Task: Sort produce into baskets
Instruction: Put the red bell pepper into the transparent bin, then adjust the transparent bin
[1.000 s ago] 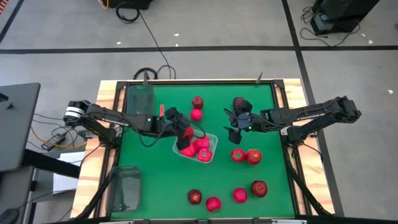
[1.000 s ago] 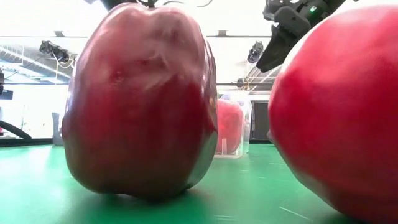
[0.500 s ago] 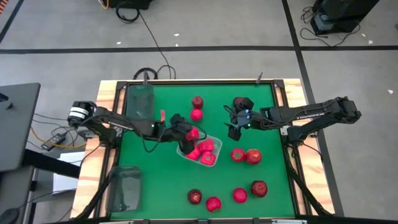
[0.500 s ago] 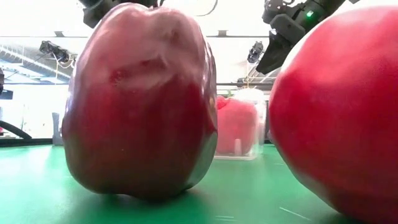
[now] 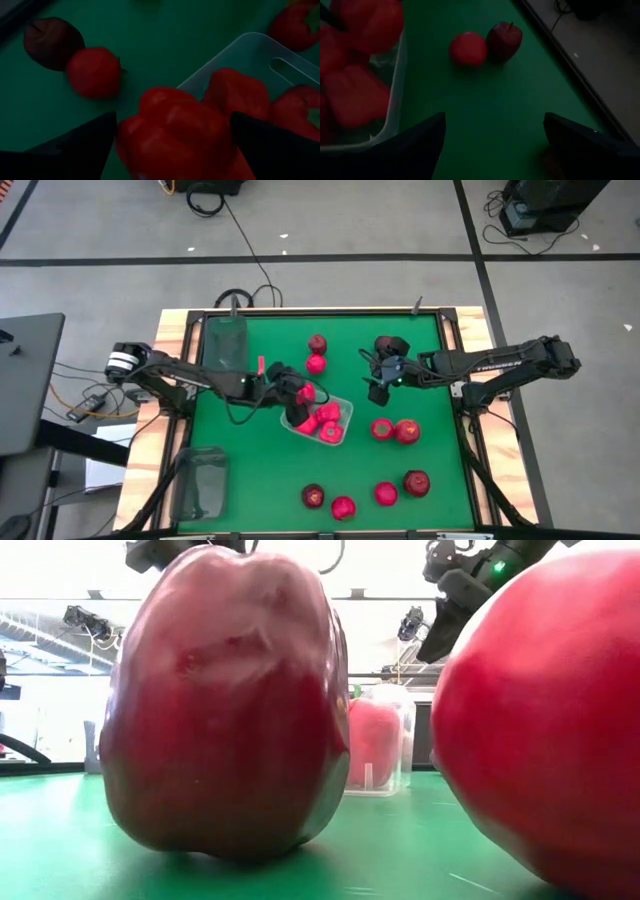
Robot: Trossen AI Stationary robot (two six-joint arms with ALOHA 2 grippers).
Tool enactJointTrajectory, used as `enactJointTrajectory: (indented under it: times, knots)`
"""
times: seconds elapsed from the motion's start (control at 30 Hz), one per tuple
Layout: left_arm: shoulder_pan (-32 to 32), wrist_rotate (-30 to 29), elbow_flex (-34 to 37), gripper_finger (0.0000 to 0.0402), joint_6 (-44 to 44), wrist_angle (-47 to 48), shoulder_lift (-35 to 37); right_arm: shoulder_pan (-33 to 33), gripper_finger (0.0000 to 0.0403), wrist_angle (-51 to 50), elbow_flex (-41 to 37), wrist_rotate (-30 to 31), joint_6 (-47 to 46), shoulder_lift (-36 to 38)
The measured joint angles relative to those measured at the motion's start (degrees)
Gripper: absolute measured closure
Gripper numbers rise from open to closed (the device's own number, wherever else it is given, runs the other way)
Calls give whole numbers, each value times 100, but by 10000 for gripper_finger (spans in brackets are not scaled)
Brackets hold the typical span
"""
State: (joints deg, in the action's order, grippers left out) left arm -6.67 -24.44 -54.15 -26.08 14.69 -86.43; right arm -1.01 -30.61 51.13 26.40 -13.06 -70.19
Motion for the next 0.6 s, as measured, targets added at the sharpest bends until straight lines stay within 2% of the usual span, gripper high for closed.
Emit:
enactJointTrajectory:
  times: [0.17,0.33,0.6]
  knots:
    - [-92,-42,7,7,0,67,142,-79,56,-135,-19,-986,-242,-30]
    - [-194,-104,7,7,-7,-131,261,-257,56,718,-438,-1913,-241,-268]
    - [-298,-109,-86,7,206,-298,409,-412,56,1283,-834,-2149,-491,-1137]
